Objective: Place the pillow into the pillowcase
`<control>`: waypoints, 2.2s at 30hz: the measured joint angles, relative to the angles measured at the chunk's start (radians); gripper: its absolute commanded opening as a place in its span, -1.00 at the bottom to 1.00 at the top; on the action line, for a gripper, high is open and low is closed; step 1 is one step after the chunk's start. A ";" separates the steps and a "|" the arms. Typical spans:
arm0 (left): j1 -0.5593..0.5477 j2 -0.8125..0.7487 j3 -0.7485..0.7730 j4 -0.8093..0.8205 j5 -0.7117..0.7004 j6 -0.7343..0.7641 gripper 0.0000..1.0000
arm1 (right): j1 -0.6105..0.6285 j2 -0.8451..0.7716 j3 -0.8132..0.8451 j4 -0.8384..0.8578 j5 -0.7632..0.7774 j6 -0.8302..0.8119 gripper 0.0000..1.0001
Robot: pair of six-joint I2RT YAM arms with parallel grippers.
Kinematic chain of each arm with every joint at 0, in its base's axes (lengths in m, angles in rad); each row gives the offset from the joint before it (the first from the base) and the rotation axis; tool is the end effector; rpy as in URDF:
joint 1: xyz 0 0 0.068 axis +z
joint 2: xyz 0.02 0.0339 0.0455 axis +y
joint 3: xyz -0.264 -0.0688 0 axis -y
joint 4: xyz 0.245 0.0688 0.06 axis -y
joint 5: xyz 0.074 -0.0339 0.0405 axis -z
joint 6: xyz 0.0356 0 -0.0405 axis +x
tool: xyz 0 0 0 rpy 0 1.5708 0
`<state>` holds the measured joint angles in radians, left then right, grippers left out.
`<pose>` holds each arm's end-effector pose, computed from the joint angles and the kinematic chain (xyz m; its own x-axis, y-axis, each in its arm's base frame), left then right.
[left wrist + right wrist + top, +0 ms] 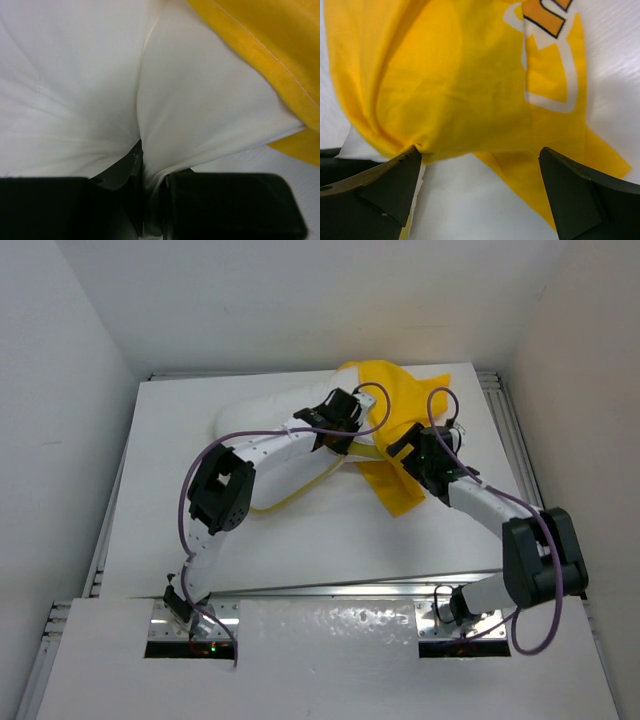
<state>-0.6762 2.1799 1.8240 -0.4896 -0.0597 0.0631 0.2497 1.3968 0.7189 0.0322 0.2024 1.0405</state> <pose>0.3868 -0.3077 0.2189 -0.5450 0.5180 -0.6592 0.6295 0.7722 0.0864 0.2825 0.0647 0.2011 -0.3695 0.7779 -0.5083 0.4593 0.6284 0.6278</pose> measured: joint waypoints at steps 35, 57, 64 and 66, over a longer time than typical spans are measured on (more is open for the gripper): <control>-0.037 -0.181 0.029 -0.203 0.078 0.102 0.49 | -0.201 0.651 0.560 -0.063 -0.796 -0.475 -1.00; 0.283 0.286 0.462 -0.079 -0.121 0.168 0.87 | -0.201 0.721 0.820 -0.683 -0.925 -1.121 -1.00; 0.354 0.183 0.264 0.026 0.168 0.060 0.58 | -0.181 0.806 0.946 -0.863 -0.917 -1.273 -1.00; 0.394 0.103 0.160 0.031 0.296 0.041 0.52 | -0.162 0.822 0.988 -0.902 -0.908 -1.294 -1.00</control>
<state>-0.2825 2.2829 1.9839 -0.4591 0.2367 0.1043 0.0879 2.2185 1.7065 -0.8696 -0.7055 -0.2539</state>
